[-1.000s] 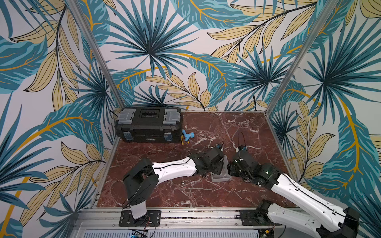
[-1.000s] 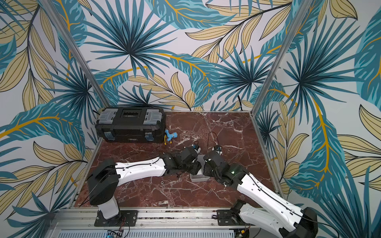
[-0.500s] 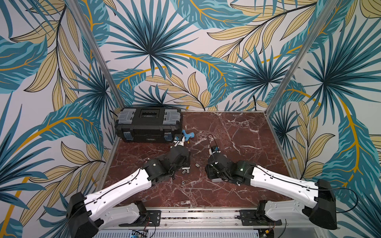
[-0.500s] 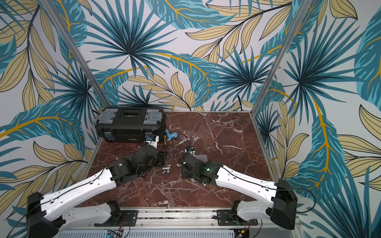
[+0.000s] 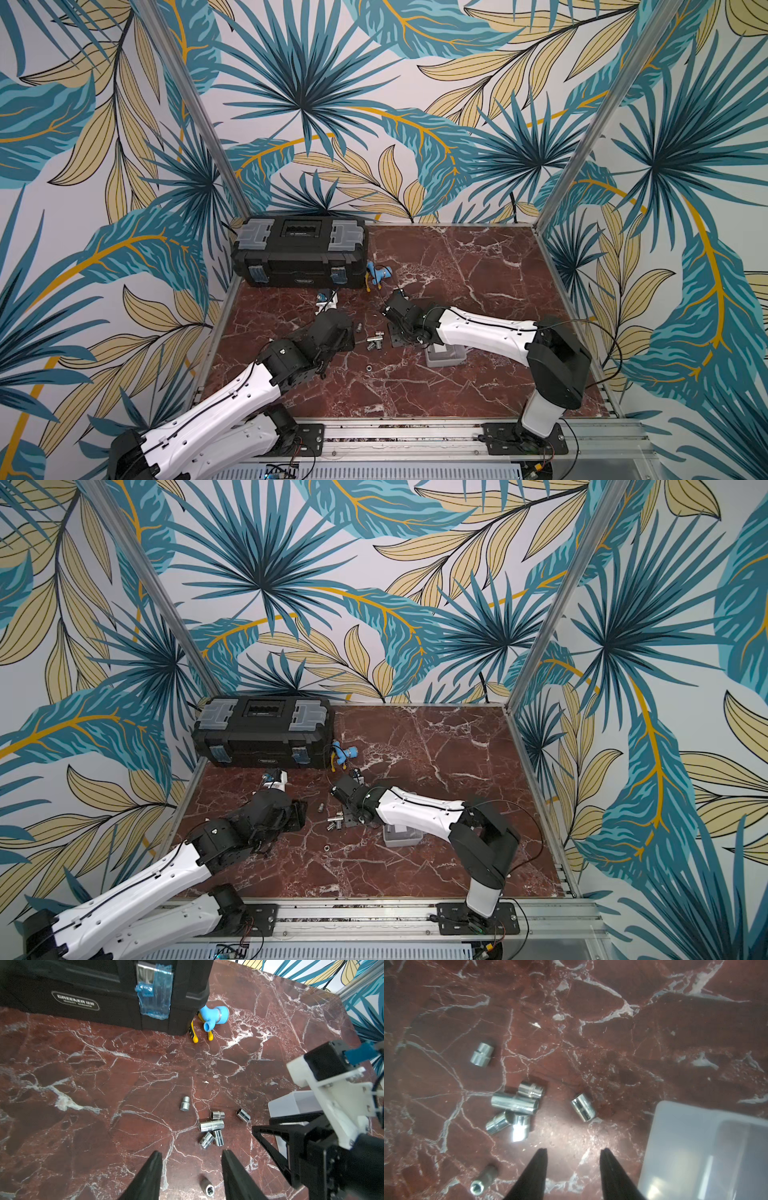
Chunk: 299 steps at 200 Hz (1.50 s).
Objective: Put the socket on the desktop into the storage box
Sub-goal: Pick up the socket head at the center of the board.
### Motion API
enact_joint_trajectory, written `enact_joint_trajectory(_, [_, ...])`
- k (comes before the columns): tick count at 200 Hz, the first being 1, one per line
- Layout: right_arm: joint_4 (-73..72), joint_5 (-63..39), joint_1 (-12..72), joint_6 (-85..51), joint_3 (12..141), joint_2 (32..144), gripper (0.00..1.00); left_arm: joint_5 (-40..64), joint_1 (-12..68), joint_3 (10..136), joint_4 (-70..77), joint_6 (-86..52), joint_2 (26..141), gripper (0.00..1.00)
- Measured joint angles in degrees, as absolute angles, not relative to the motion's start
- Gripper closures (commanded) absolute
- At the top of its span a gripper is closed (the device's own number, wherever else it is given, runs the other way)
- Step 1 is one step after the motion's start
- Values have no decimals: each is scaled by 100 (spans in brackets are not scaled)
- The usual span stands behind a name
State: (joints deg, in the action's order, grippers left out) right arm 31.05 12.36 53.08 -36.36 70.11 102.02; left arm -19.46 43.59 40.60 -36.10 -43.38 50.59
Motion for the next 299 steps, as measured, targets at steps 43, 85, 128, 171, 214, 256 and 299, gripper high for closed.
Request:
enact_joint_trajectory(43, [2939, 1059, 5186, -3527, 7011, 10405, 54, -1594, 4246, 3870, -3470, -4431, 5155, 49])
enact_joint_trajectory(85, [2742, 978, 5094, -3444, 7013, 10602, 56, -1406, 4215, 3817, -3306, -4445, 5190, 50])
enact_joint_trajectory(128, [2679, 930, 4976, -3352, 7015, 10781, 56, -1323, 4193, 3760, -3205, -4449, 5205, 50])
enact_joint_trajectory(171, [2670, 854, 4976, -3288, 7050, 10901, 59, -1269, 4189, 3706, -3127, -4458, 5210, 50])
enact_joint_trajectory(214, [2611, 845, 4978, -3225, 7067, 11028, 66, -1236, 4176, 3675, -3089, -4458, 5214, 51])
enact_joint_trajectory(256, [2534, 845, 4984, -3157, 7072, 11048, 85, -1194, 4156, 3675, -3063, -4458, 5214, 51])
enact_joint_trajectory(299, [2357, 825, 5024, -3173, 6978, 11006, 99, -1068, 4150, 3642, -2930, -4456, 5214, 50])
